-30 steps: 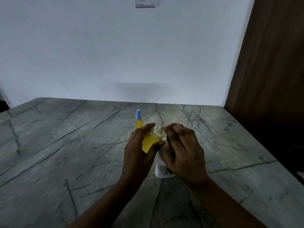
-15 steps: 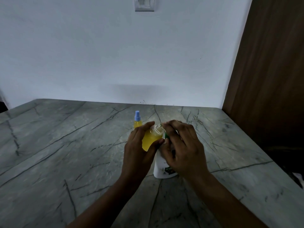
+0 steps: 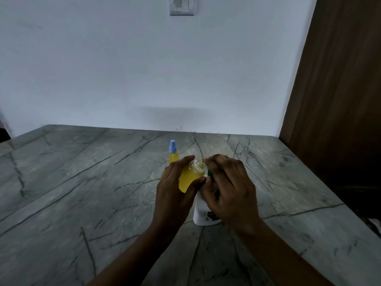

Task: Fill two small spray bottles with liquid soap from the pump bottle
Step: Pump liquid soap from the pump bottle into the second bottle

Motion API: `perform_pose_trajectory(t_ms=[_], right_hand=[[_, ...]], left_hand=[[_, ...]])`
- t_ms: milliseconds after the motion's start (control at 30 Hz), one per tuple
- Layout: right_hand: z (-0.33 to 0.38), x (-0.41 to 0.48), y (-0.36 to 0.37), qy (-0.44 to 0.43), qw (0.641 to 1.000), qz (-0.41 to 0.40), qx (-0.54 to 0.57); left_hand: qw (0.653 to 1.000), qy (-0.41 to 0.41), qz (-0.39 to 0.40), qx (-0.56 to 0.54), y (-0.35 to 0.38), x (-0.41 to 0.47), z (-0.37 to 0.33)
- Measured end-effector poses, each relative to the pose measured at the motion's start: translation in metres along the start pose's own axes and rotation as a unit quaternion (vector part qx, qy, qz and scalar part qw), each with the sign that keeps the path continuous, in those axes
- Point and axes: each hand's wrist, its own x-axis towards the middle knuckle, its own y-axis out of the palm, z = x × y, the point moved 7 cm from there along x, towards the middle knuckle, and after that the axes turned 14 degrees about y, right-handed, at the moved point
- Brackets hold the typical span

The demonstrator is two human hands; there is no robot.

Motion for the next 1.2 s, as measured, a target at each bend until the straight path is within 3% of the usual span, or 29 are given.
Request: perform_pose_trajectory(t_ms=[1200], right_hand=[[0.002,0.002,0.0,-0.014,1.0,-0.016,-0.006]], left_hand=[[1.0,-0.017,0.002,-0.009,0.0,0.001,-0.002]])
